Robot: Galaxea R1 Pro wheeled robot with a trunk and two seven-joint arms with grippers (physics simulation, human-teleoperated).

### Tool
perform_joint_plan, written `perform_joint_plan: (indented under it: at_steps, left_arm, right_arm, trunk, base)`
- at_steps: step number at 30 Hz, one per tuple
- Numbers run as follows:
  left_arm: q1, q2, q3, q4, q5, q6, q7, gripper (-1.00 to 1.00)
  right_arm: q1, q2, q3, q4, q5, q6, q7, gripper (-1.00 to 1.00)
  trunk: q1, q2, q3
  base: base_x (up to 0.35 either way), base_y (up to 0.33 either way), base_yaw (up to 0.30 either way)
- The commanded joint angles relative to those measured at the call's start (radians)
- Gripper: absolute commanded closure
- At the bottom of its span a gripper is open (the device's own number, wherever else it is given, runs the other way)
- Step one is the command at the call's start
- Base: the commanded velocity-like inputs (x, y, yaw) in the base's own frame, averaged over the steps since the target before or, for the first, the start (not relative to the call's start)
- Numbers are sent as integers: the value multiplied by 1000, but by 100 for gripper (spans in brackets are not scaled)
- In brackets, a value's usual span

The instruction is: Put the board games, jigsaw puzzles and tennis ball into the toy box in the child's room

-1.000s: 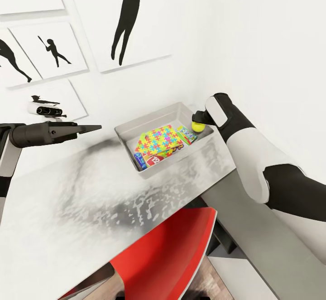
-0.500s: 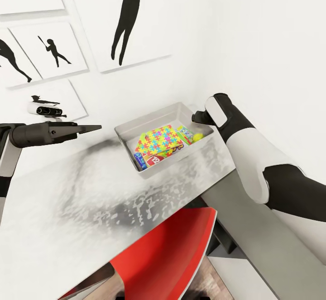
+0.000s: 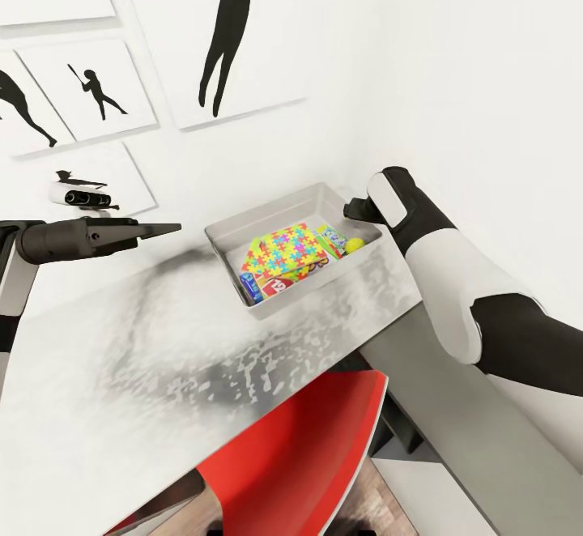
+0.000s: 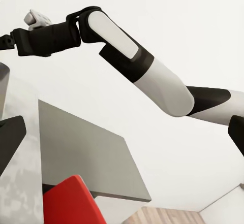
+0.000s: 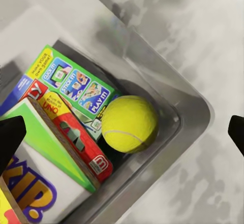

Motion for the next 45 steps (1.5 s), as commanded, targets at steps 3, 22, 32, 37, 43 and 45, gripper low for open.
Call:
perform_joint_plan:
  at_steps: [3,22,32,37,43,45]
  left_arm:
    - [-1,2,0,0,1,11,-3,-100]
    - [9,82,0,18,7,10,-12,-100]
    - [11,128,0,213,3,1,-17,-100]
    - [13,149,-1,310,-1,-4,-19,-100]
    - [44,166,-1,448,-4,-36,-19,-100]
    - [59,187,-2,523,-2,-82,-33,-100]
  right_arm:
    - [1,-3,5,-1,-10,1,-9,-100]
    - [19,-11,-6,-273,-36,109,-1,-100]
    - [116,-11,-55,-504,-41,189,-4,-100]
    - [200,-11,-112,-626,-44,209,-2,-100]
    - [351,-14,-152,-807,-94,209,-2,-100]
    - [444,-36,-163,-919,-185,209,-2,-100]
  trunk:
    - [1,-2,-2]
    - [1,-2,1]
    - [1,-2,15]
    - [1,-2,23]
    - [1,-2,32]
    - [1,-2,35]
  base:
    - [0,0,0]
    - [0,0,-6]
    - [0,0,-86]
    - [0,0,-115]
    - [0,0,-124]
    - [0,0,-127]
